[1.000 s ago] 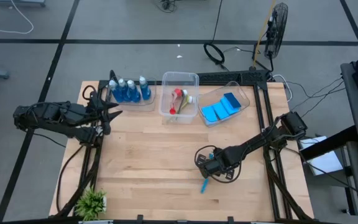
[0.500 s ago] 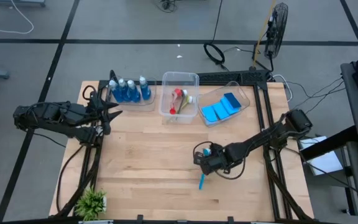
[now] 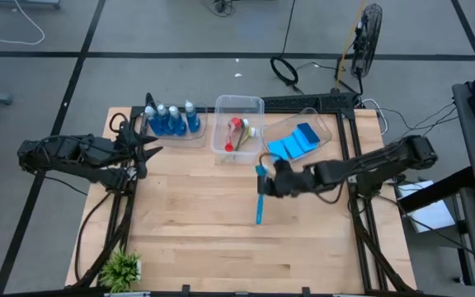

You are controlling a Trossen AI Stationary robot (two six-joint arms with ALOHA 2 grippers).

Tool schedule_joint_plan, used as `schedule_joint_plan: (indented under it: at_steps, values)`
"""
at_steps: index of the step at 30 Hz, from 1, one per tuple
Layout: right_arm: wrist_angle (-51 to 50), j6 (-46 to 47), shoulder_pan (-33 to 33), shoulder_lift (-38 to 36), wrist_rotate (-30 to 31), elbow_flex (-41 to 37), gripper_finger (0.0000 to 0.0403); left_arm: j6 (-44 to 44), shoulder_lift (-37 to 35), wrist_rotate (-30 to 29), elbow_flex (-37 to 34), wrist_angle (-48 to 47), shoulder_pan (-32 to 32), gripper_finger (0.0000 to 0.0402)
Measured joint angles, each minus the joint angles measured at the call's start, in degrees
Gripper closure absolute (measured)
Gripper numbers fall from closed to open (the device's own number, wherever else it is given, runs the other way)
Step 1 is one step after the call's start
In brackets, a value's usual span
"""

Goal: Pick & Place Kitchen Sink Supplies
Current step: Put the grey dish brush into the large transparent bin

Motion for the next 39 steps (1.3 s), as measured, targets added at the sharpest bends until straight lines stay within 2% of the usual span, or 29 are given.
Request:
schedule_joint_plan:
  at_steps: [5, 10, 14, 21, 31, 39]
  values:
    - [6.11, -12.39, -6.65, -2.55, -3.59, 0.01, 0.0394, -1.67, 0.0, 0.0, 0.0, 0.02, 0.0, 0.0236]
    - [13.82, -22.46, -14.94, -2.57, -11.66, 0.03, 0.0394, -1.75, 0.0, -0.02, 0.0, 0.09, 0.0, 0.0236]
    - [19.31, -28.57, -21.79, -2.64, -18.46, 0.05, 0.0394, -2.03, -0.02, -0.02, 0.0, 0.11, 0.0, 0.0236]
    - [26.47, -36.3, -32.06, -2.59, -25.55, 0.05, 0.0394, -2.07, 0.0, 0.0, 0.0, 0.11, 0.0, 0.0236]
    - [29.61, -44.04, -41.92, -2.39, -26.31, 0.05, 0.0395, -3.43, -0.02, 0.0, 0.0, 0.09, 0.0, 0.0236]
    - [33.51, -45.7, -43.99, 1.7, -27.84, 0.07, 0.0395, -4.83, 0.0, 0.02, 0.0, 0.09, 0.0, 0.0236]
